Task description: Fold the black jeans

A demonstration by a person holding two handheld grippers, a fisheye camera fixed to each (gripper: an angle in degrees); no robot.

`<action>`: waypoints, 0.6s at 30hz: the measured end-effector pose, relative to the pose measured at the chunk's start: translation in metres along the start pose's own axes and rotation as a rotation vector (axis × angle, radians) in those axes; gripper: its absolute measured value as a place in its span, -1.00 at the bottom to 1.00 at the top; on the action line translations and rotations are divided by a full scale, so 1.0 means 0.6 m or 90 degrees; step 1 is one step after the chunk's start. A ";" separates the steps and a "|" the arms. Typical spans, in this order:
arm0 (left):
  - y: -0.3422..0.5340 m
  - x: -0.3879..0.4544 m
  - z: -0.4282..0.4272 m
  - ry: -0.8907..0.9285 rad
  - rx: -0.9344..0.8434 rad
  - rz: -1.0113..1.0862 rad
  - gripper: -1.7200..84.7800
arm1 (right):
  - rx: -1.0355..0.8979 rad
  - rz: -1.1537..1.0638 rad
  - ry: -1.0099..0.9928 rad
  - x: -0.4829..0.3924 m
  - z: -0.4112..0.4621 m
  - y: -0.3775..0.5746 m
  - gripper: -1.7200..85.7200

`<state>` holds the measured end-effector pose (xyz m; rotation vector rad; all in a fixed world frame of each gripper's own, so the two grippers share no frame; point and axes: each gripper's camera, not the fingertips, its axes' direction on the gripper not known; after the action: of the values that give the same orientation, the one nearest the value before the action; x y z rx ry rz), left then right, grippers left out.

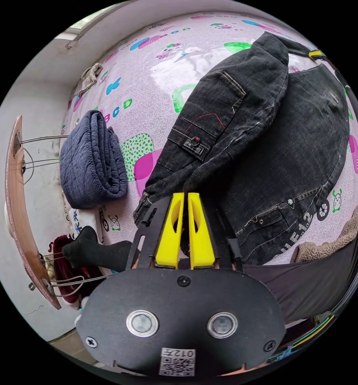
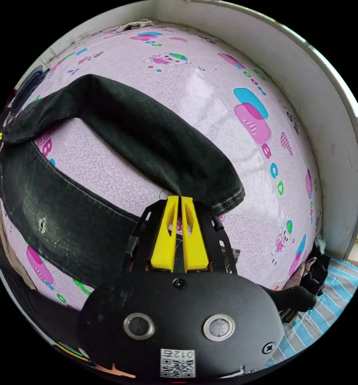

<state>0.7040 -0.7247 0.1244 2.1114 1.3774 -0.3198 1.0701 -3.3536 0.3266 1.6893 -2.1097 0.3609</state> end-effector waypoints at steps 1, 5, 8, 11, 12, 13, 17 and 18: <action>-0.005 -0.004 -0.001 -0.011 0.006 -0.006 -0.96 | -0.005 0.013 0.005 0.003 -0.002 -0.017 -0.95; -0.019 -0.038 -0.035 -0.082 0.035 -0.025 -0.96 | 0.026 0.062 0.071 0.058 -0.129 -0.130 -0.97; -0.025 -0.089 -0.090 -0.112 0.076 -0.056 -0.96 | 0.080 0.074 0.042 0.122 -0.298 -0.199 -0.98; -0.028 -0.120 -0.134 -0.121 0.089 -0.070 -0.96 | 0.101 0.063 0.075 0.150 -0.449 -0.246 -0.98; -0.023 -0.123 -0.140 -0.117 0.086 -0.066 -0.96 | 0.093 0.062 0.069 0.163 -0.488 -0.255 -0.98; -0.015 -0.121 -0.139 -0.105 0.081 -0.055 -0.96 | 0.086 0.062 0.063 0.169 -0.501 -0.257 -0.98; 0.021 -0.083 -0.112 -0.058 0.065 -0.004 -0.96 | 0.055 0.057 0.016 0.175 -0.509 -0.249 -0.98; 0.030 -0.061 -0.095 -0.043 0.053 0.027 -0.96 | 0.030 0.055 0.002 0.171 -0.482 -0.247 -0.98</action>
<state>0.6976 -0.7236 0.1944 2.1737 1.2986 -0.4330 1.2404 -3.3474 0.6219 1.6248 -2.1925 0.4419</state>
